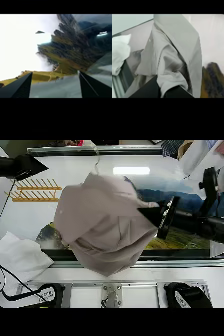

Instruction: Fold the clothes and pants, and hang the long-sleeved shirts on hangers.

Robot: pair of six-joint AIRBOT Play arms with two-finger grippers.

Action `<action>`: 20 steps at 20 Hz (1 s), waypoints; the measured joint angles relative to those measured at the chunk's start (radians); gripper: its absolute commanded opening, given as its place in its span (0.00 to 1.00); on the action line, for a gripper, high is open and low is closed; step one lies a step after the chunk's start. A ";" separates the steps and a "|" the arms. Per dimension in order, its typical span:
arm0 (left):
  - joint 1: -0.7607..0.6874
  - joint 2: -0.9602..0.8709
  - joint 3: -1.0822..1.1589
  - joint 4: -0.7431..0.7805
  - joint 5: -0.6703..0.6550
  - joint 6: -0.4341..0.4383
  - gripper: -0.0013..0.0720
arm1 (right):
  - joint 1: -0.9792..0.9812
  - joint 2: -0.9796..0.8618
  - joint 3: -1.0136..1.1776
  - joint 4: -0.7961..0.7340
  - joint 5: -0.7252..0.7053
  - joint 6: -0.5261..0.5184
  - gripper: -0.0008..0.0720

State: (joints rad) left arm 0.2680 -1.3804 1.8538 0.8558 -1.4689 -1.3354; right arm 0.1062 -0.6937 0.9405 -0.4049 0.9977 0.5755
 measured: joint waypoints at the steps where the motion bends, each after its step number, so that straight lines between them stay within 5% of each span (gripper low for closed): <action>1: -0.002 0.011 0.000 0.003 0.000 -0.003 0.32 | -0.027 0.001 0.000 -0.001 -0.021 0.000 0.02; 2: -0.008 0.023 0.000 0.007 -0.002 -0.003 0.10 | -0.059 0.003 0.000 -0.002 -0.037 0.000 0.02; 3: -0.019 0.032 0.000 0.007 -0.003 -0.003 0.04 | -0.089 0.007 0.000 -0.002 -0.048 0.000 0.02; 7: -0.085 0.055 0.000 0.015 -0.008 -0.003 0.04 | -0.195 0.039 0.000 -0.006 -0.065 0.000 0.02; 8: -0.105 0.056 0.000 0.021 -0.008 0.002 0.35 | -0.211 0.049 0.000 -0.007 -0.052 0.000 0.02; 9: -0.124 0.056 0.000 0.034 -0.008 0.009 0.84 | -0.221 0.059 0.000 -0.011 -0.037 0.000 0.02; 10: -0.139 0.052 0.000 0.051 -0.008 0.009 0.92 | -0.229 0.069 0.000 -0.016 -0.019 0.000 0.02; 12: -0.161 0.038 -0.001 0.082 -0.013 0.013 0.76 | -0.238 0.082 0.001 -0.026 0.004 0.006 0.02; 15: -0.178 0.014 -0.001 0.099 -0.017 0.003 0.76 | -0.245 0.090 0.001 -0.072 0.018 0.039 0.02; 16: -0.183 0.008 -0.001 0.105 -0.017 -0.007 0.62 | -0.246 0.092 0.001 -0.090 0.016 0.050 0.02; 17: -0.189 0.004 -0.003 0.108 -0.019 -0.010 0.23 | -0.246 0.093 0.001 -0.107 0.006 0.060 0.02; 18: -0.199 0.003 -0.008 0.110 -0.019 -0.013 0.04 | -0.247 0.094 0.001 -0.124 -0.011 0.068 0.02; 20: -0.225 0.011 -0.039 0.111 -0.014 -0.014 0.04 | -0.248 0.097 0.001 -0.155 -0.074 0.084 0.02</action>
State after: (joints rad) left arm 0.0433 -1.3693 1.8153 0.9668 -1.4830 -1.3495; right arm -0.1421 -0.5968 0.9413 -0.5598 0.9234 0.6590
